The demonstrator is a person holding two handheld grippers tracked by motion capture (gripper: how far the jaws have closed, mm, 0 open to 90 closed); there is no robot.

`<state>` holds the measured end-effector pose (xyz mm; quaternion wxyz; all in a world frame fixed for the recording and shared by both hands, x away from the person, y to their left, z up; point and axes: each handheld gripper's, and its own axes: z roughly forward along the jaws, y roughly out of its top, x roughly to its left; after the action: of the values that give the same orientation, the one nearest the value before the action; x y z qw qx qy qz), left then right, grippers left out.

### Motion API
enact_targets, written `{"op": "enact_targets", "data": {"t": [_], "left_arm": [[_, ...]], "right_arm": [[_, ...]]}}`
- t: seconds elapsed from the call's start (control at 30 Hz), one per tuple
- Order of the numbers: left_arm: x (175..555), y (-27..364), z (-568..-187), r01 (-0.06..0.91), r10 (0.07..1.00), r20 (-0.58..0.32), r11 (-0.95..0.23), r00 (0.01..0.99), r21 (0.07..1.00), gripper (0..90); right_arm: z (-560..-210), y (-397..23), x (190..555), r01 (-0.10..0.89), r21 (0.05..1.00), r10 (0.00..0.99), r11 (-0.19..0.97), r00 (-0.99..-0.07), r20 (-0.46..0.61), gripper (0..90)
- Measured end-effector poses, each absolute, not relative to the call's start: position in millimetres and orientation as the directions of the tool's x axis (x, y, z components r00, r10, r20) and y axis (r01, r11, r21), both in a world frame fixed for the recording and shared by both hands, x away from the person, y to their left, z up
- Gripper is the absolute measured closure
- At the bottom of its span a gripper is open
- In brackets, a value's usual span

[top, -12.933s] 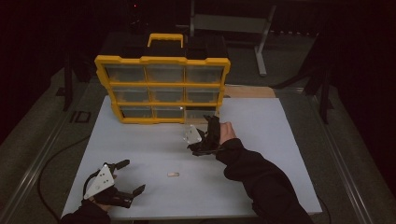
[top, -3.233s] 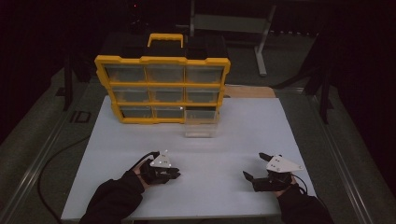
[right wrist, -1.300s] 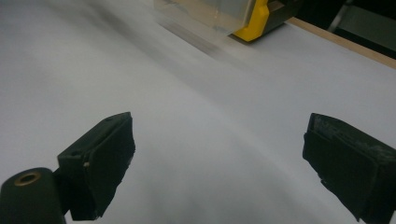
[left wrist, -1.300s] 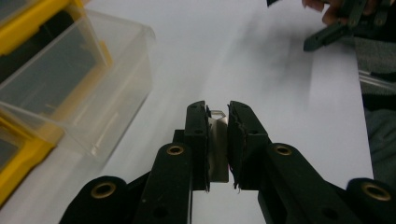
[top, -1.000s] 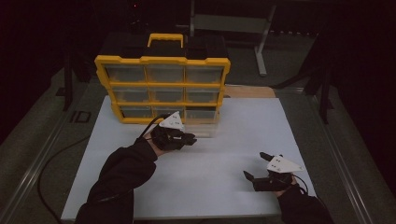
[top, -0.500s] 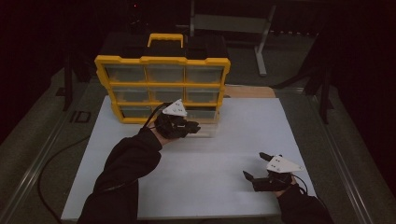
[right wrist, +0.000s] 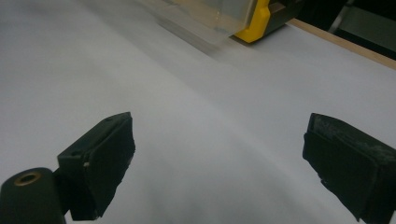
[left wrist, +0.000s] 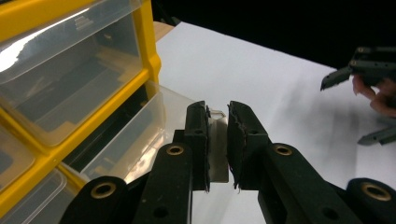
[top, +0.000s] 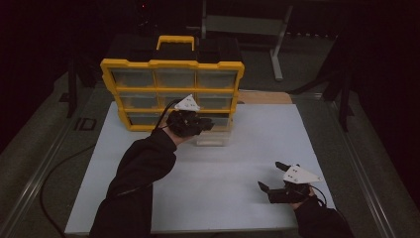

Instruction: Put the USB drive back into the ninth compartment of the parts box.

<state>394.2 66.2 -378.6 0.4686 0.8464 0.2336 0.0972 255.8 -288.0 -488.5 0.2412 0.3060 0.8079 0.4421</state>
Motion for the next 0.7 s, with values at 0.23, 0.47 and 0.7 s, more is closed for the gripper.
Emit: {"op": "enact_targets", "data": {"t": [0.23,0.47,0.7], "left_arm": [[401,59,-382,0.326,0.534,-0.05,-0.436,0.844,0.839,78.5],[408,56,-392,0.339,0.585,-0.051,-0.395,0.81,0.854,78.5],[414,55,-401,0.349,0.6,-0.067,-0.367,0.797,0.862,78.5]], "right_arm": [[-489,-287,256,0.283,0.86,0.706,0.424,-0.698,-0.118,8.7],[-488,-288,255,0.281,0.862,0.706,0.421,-0.699,-0.117,8.7],[-488,-288,255,0.282,0.862,0.702,0.421,-0.703,-0.113,8.7]]}}
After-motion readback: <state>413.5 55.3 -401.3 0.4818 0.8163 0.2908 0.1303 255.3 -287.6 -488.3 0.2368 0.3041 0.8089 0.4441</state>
